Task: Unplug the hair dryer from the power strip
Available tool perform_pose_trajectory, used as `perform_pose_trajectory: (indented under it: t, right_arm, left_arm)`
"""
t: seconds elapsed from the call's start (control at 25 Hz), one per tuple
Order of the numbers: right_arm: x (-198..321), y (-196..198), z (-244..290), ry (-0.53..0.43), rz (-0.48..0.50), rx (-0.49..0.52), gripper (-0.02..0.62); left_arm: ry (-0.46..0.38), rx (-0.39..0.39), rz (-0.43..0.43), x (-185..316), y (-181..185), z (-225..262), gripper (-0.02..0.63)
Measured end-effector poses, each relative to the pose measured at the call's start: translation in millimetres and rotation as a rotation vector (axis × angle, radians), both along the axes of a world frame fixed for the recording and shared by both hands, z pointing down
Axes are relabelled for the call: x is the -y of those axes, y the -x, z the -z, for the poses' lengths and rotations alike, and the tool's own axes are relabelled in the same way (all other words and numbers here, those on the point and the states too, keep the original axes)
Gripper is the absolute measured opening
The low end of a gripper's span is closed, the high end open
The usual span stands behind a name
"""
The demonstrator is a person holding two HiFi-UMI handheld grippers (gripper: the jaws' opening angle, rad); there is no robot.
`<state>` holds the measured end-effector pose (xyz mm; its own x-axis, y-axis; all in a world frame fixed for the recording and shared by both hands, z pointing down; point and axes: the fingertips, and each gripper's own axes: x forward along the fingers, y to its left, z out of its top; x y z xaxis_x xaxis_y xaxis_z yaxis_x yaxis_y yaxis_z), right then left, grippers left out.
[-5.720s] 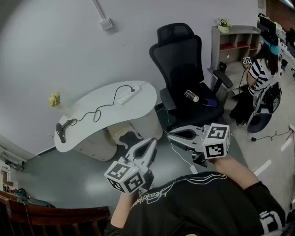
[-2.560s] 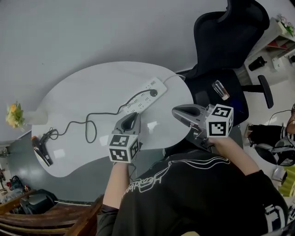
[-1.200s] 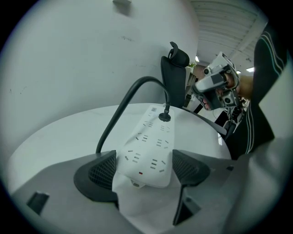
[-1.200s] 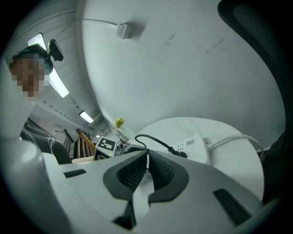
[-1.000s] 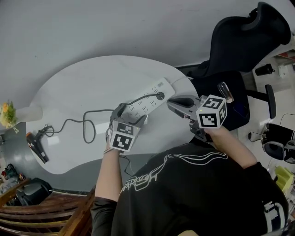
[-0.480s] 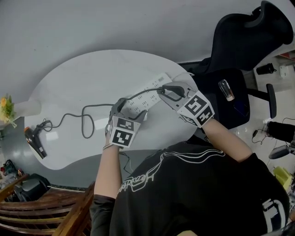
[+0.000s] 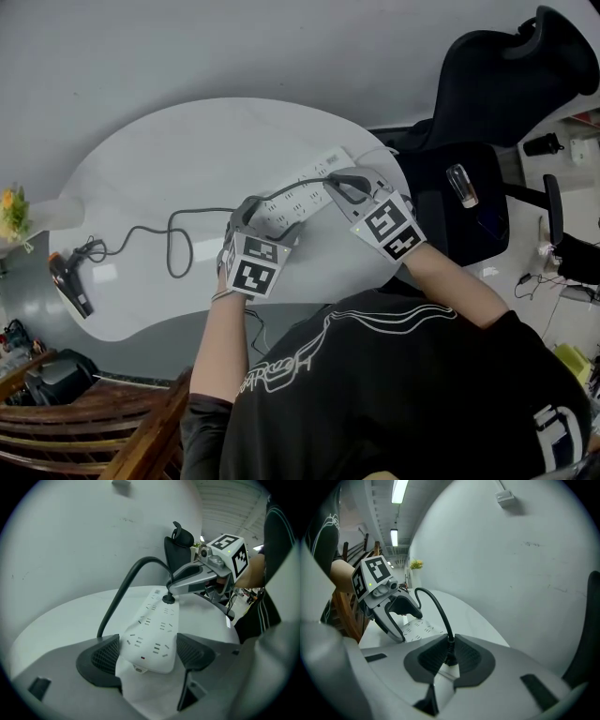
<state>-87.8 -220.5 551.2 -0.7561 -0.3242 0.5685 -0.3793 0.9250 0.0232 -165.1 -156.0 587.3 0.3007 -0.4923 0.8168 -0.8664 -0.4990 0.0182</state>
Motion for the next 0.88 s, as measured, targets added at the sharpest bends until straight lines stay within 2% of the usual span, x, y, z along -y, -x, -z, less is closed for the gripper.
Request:
perform_pose_trajectory:
  t: [0.16,0.32,0.44,0.72,0.88]
  right_arm:
    - [-1.5,0.2,0.4,-0.031,0.022,-0.037,0.026]
    - [3.6,-2.7,-1.1,0.078,0.026,0.019,0.026]
    - [5.4,-1.4,0.3,0.095,0.03,0.03,0.026]
    - [-1.8,1.9,2.9,-0.002,0.042,-0.065,0.025]
    - [0.0,-2.1,1.5,0.073,0.061,-0.027,0.025]
  left_arm:
    - [-0.003,-0.003,-0.007,-0.2,0.5,0.6,0.364]
    - [-0.021,-0.012,0.002,-0.8,1.3,1.2,0.364]
    - [-0.029,-0.018,0.008,-0.6,1.8,1.0,0.364]
    - [0.031,0.021,0.001,0.5,-0.9,-0.3,0.365]
    - [0.057,0.025,-0.004,-0.5,0.5,-0.3,0.365]
